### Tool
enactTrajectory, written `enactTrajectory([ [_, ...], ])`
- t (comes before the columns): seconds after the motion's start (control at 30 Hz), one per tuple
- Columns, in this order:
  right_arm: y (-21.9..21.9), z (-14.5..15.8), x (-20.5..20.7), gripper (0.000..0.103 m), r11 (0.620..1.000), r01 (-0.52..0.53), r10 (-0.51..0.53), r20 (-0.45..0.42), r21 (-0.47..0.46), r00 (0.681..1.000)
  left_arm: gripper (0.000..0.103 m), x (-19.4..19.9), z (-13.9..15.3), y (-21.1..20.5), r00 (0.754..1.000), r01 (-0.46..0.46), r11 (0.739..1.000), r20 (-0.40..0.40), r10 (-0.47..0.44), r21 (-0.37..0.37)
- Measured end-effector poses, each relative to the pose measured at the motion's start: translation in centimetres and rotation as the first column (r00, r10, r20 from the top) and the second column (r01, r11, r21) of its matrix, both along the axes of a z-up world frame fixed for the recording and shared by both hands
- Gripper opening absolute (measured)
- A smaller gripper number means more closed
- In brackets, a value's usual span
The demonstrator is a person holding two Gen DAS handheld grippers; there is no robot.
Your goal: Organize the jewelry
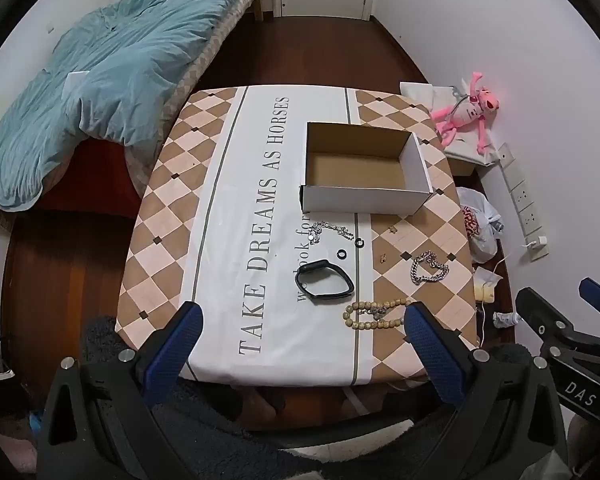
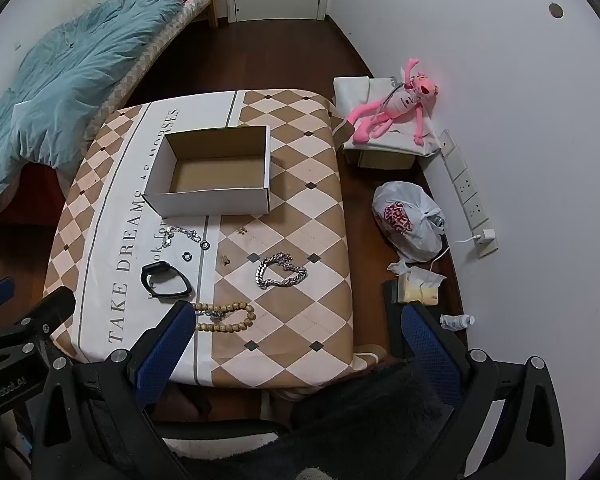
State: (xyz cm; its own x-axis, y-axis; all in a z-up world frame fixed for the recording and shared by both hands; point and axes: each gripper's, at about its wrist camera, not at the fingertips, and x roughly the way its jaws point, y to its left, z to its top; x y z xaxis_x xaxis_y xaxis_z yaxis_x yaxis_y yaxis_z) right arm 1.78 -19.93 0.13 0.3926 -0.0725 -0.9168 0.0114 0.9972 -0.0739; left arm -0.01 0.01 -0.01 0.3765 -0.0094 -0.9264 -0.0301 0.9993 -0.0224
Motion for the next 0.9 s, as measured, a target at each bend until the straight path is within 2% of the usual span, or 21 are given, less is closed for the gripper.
enactTrajectory([
  [0.67,-0.1,0.2,0.0,0.103,1.0,0.002,-0.002,0.007,0.002,1.0,0.103,0.0,-0.1,-0.1,1.0,0.0,1.0,0.007,0.0,0.002],
  [0.8,-0.1,0.2,0.0,0.103,1.0,0.002,-0.002,0.008,0.002,1.0,0.103,0.5,1.8,-0.5,1.0,0.001,1.0,0.008,-0.001,0.002],
  [0.9,-0.1,0.3,-0.1,0.103,1.0,0.002,-0.002,0.009,0.003,1.0,0.103,0.5,1.8,-0.5,1.0,-0.001,1.0,0.008,0.001,0.0],
])
